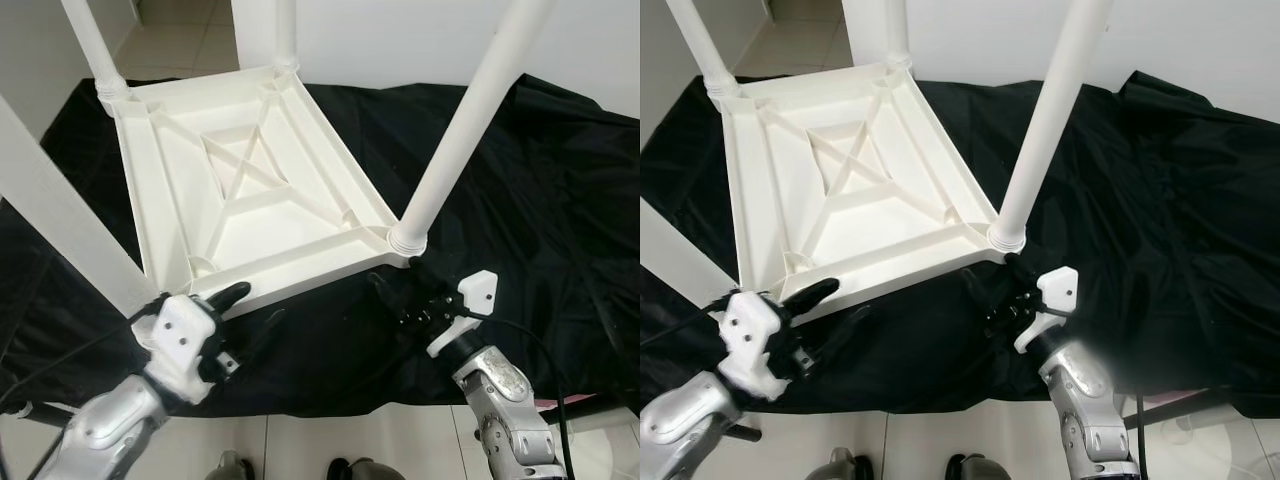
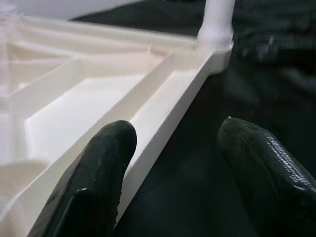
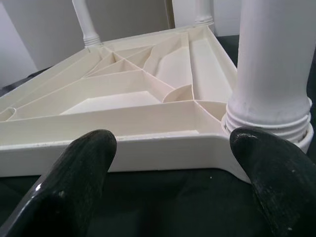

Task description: Building children table

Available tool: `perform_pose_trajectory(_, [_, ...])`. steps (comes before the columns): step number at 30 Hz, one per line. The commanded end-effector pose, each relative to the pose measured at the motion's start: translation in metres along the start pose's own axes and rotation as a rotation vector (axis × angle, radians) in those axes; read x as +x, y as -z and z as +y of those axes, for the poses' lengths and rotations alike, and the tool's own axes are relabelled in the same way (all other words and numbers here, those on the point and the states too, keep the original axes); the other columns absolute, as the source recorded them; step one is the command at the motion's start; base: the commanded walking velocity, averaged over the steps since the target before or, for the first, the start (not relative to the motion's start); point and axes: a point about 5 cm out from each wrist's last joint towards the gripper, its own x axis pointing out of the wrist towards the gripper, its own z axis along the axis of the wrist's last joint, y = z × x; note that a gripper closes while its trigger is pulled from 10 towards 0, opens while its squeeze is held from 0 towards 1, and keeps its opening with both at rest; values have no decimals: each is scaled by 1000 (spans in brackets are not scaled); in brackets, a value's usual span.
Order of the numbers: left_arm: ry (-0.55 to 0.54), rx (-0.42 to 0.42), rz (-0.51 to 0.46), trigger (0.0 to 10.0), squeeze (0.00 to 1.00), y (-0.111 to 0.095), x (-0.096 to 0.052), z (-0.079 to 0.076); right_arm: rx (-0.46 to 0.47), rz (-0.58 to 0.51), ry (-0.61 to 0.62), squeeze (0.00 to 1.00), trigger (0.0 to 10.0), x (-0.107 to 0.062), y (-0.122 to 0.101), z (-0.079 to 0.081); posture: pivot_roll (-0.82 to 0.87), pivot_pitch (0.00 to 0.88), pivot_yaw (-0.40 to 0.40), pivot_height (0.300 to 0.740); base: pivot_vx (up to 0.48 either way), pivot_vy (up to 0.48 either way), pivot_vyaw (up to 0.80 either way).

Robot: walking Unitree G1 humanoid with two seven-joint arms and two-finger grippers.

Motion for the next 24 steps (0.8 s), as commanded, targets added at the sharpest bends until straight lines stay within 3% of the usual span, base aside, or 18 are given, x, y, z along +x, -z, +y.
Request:
perform_pose_trajectory(1, [124, 24, 33, 10000, 0, 0, -9, -3, 22, 19, -11, 0, 10000, 2, 5, 1, 79, 177, -29, 740, 0, 0, 0])
perform_pose_trajectory(4, [133, 27, 68, 10000, 0, 2, -15, -1, 32, 18, -20, 0, 10000, 6, 5, 1, 103, 174, -45, 740, 0, 0, 0])
perform_pose_trajectory(6, [170, 55, 143, 10000, 0, 9, -30, -2, -39, 46, -83, 0, 10000, 19, 9, 9, 112, 178, -49, 740, 0, 0, 0])
perform_pose_trajectory(8, [176, 60, 168, 10000, 0, 12, -36, -3, -55, 51, -101, 0, 10000, 24, 11, 11, 112, 178, -49, 740, 0, 0, 0])
perform_pose_trajectory(12, [150, 71, 219, 10000, 0, 16, -45, 5, -47, 47, -107, 0, 10000, 32, 12, 13, 123, 177, -54, 740, 0, 0, 0])
perform_pose_trajectory(13, [147, 79, 274, 10000, 0, 21, -52, 12, -35, 39, -101, 0, 10000, 36, 11, 13, 135, 173, -57, 740, 0, 0, 0])
perform_pose_trajectory(17, [172, 73, 325, 10000, 0, 24, -60, 15, -35, 38, -101, 0, 10000, 38, 12, 13, 138, 173, -55, 740, 0, 0, 0])
perform_pose_trajectory(24, [49, 147, 411, 10000, 0, 20, -84, 60, -43, 32, -81, 0, 10000, 43, 14, 11, 143, 166, -45, 740, 0, 0, 0])
